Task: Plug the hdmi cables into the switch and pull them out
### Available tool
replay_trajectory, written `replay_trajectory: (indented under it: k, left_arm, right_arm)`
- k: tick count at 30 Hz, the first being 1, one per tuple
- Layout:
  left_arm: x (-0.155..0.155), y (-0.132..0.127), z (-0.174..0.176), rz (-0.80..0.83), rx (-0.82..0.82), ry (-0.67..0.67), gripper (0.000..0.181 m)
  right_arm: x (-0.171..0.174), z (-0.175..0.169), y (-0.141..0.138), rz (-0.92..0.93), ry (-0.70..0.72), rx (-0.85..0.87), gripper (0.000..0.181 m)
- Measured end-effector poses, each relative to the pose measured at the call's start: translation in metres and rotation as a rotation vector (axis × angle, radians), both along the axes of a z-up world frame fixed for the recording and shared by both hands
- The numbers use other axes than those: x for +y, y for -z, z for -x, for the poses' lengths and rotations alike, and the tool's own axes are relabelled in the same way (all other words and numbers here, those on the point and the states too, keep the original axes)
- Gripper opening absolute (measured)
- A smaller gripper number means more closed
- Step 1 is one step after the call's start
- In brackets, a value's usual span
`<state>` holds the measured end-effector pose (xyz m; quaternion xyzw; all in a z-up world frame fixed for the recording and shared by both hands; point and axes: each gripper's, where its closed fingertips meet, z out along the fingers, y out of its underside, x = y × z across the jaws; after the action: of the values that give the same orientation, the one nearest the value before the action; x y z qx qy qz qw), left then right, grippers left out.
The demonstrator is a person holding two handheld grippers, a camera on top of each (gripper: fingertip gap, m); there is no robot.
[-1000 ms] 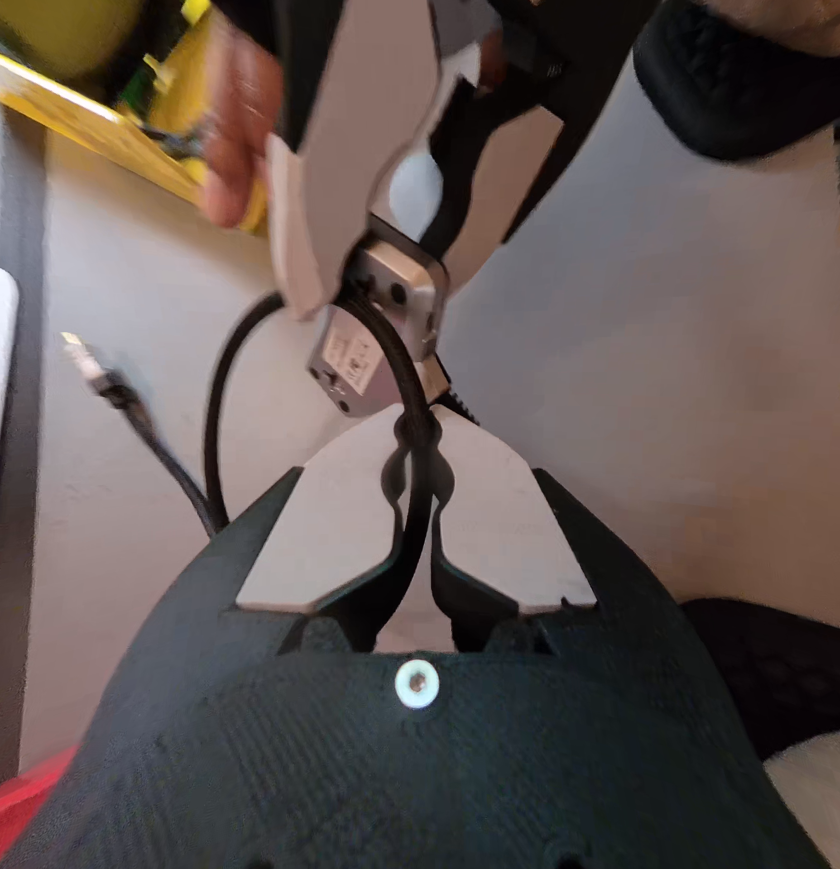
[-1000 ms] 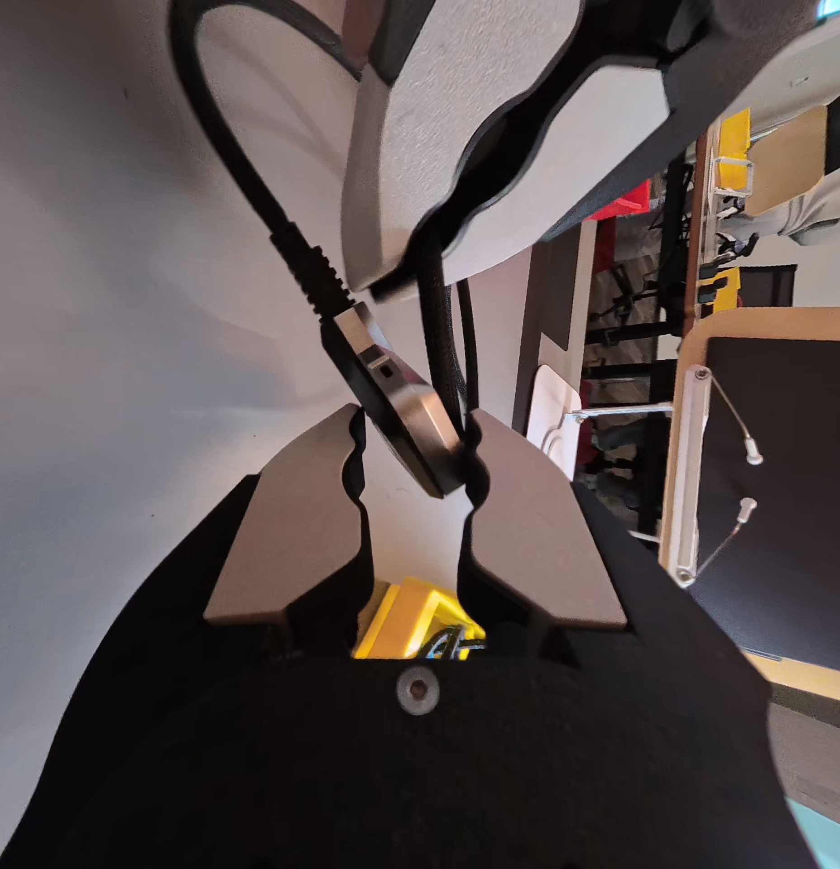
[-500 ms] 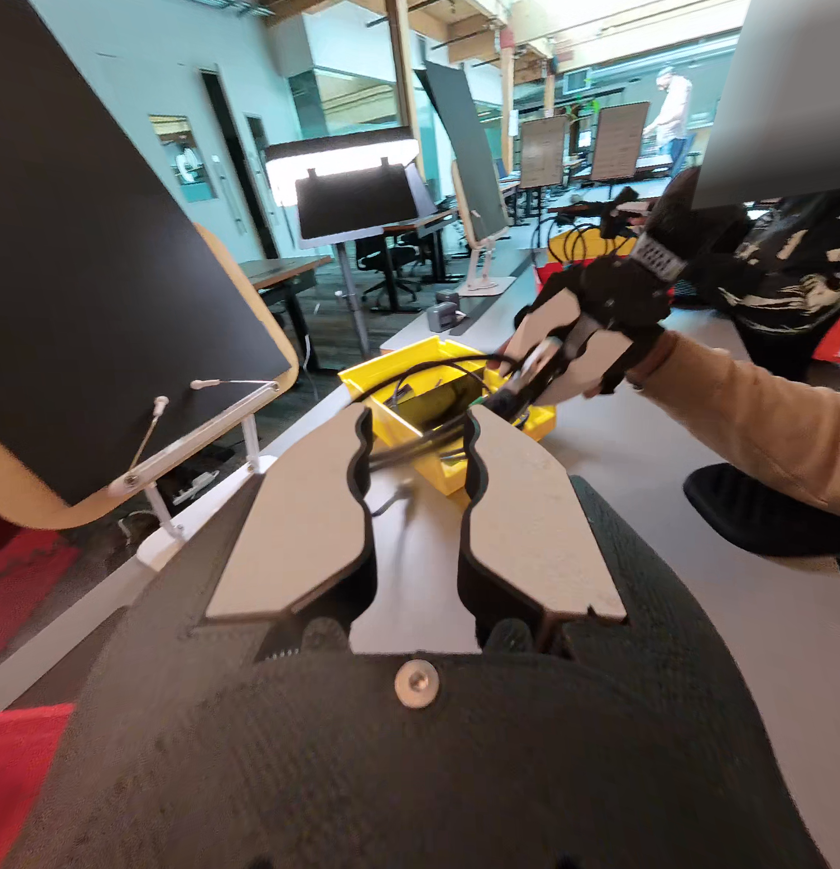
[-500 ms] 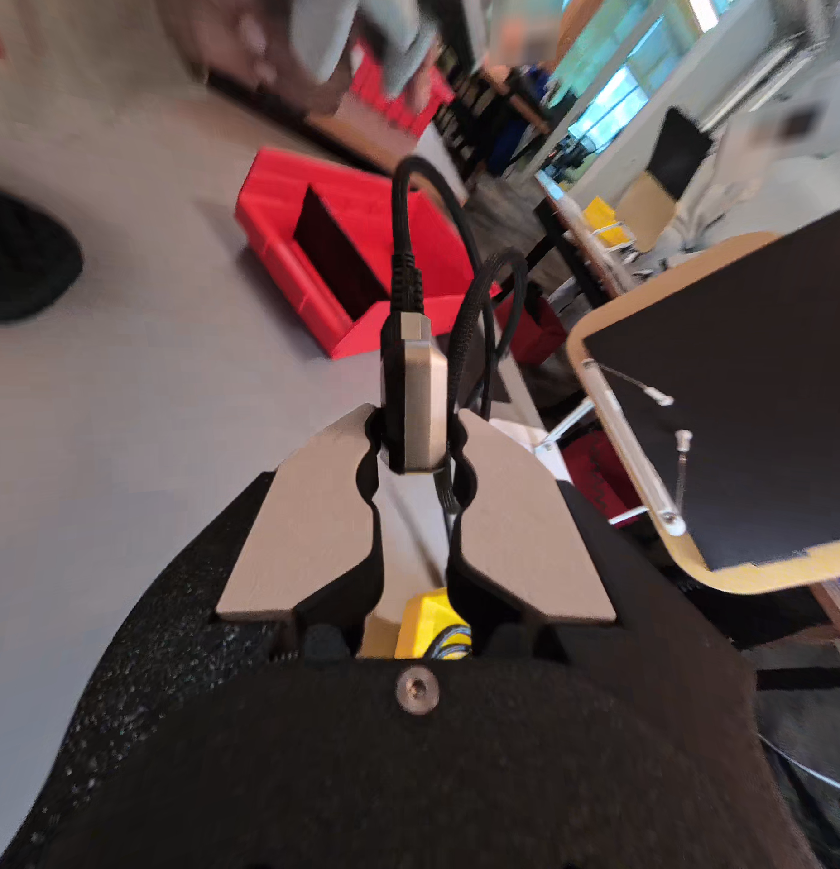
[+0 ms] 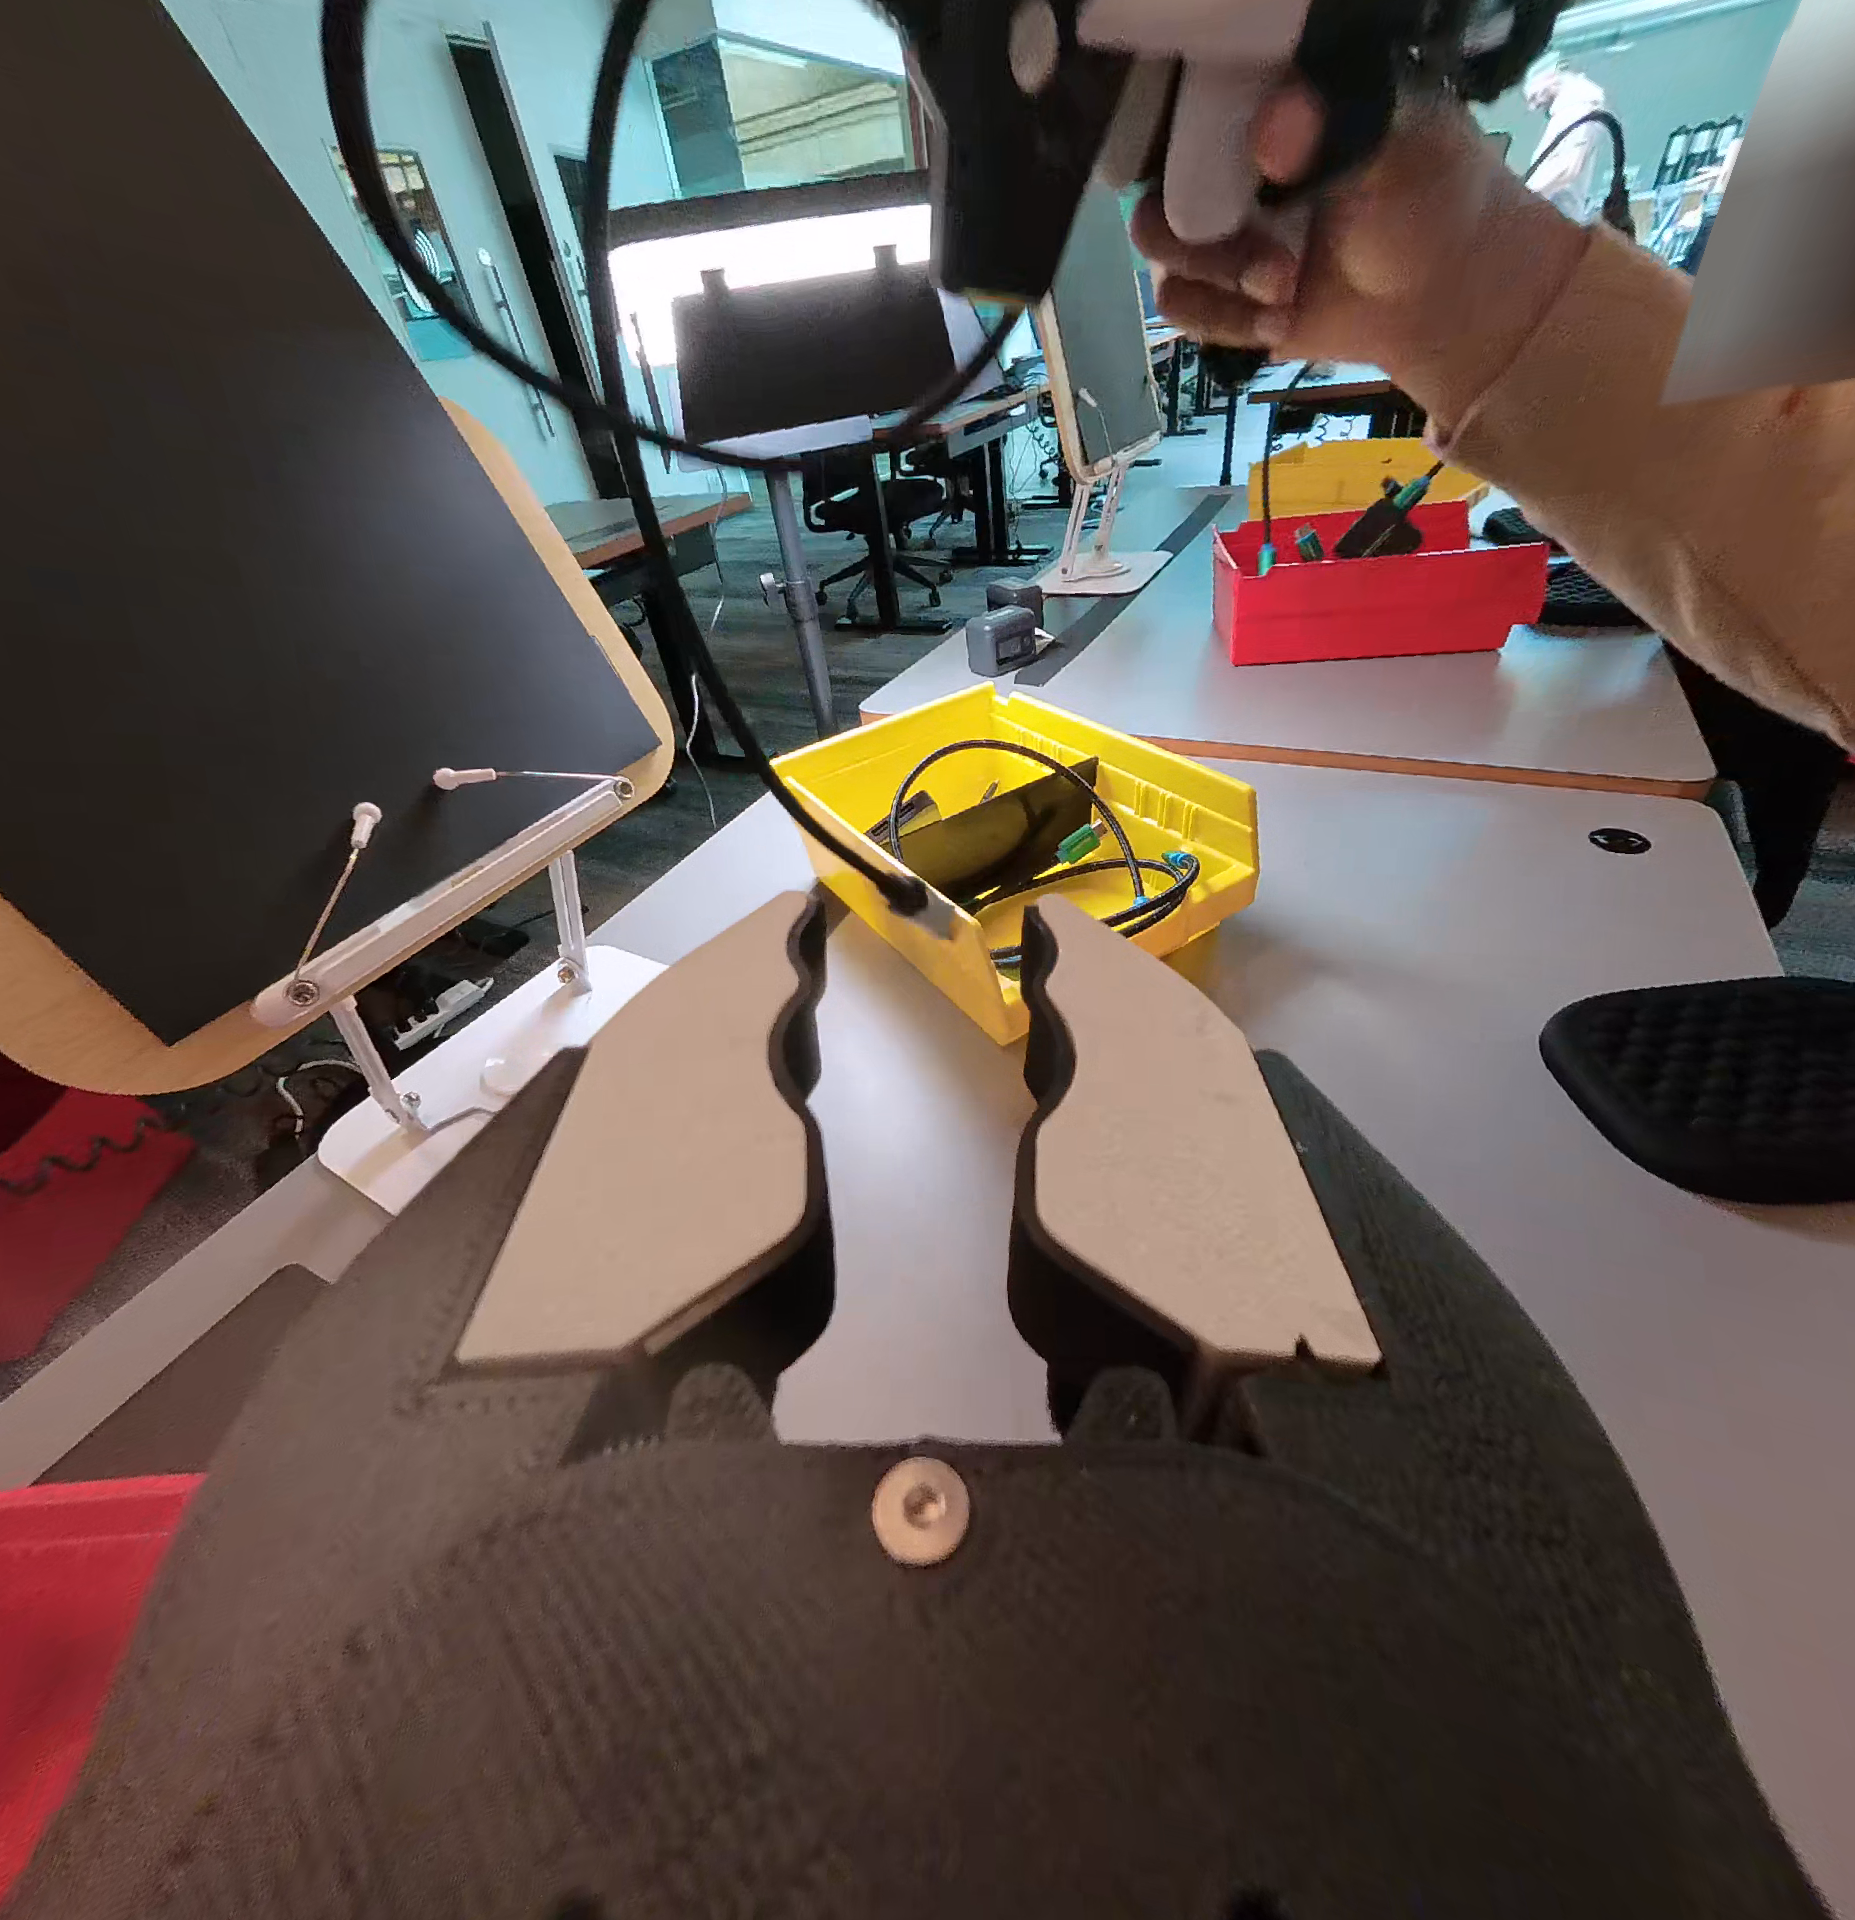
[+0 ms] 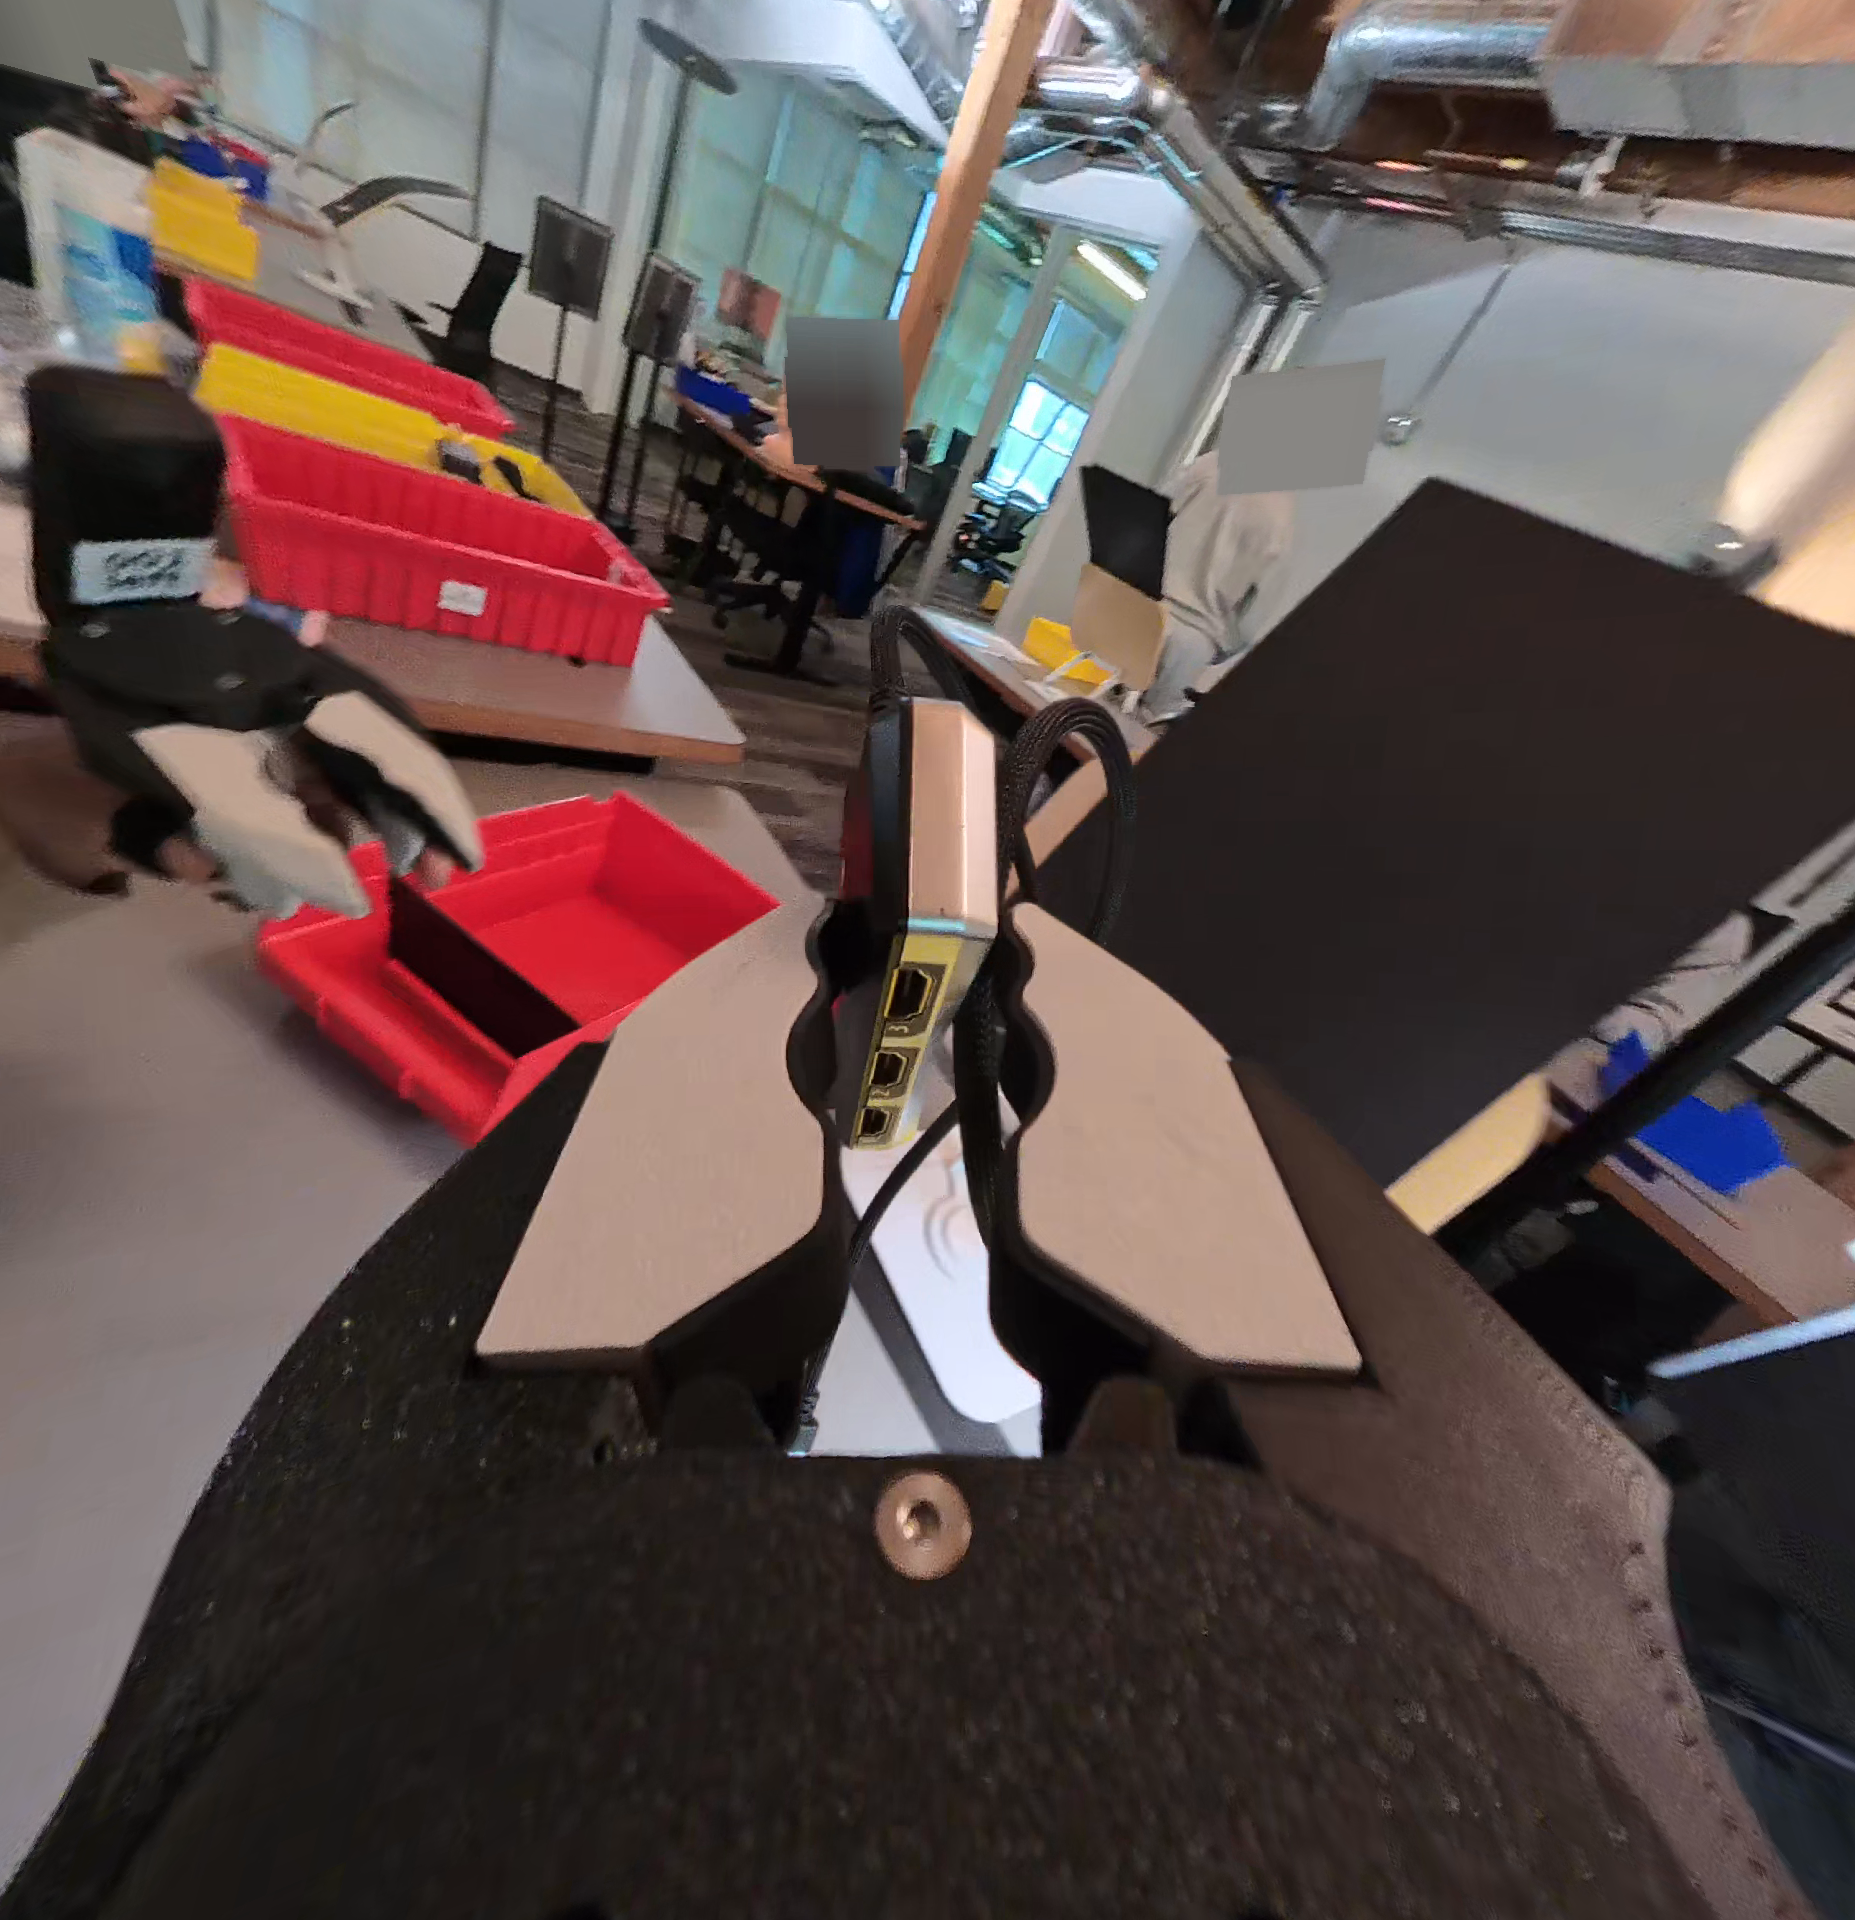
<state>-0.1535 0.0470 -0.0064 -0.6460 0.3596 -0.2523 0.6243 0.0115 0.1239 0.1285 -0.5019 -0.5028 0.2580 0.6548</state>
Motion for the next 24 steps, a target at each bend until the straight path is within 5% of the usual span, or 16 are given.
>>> replay_trajectory:
  k: [5,9,24]
  left_arm:
    - [0.002,0.002,0.001,0.021,-0.022,0.017,0.035]
    - [0.002,0.005,0.001,0.029,-0.019,0.019,0.035]
    - [0.015,0.029,-0.011,0.098,0.025,0.022,0.033]
  right_arm:
    - [0.045,-0.039,-0.040,-0.043,0.160,0.030,0.028]
    - [0.075,-0.075,-0.034,-0.049,0.241,0.035,0.028]
    - [0.164,-0.198,0.220,0.547,0.568,-0.205,0.028]
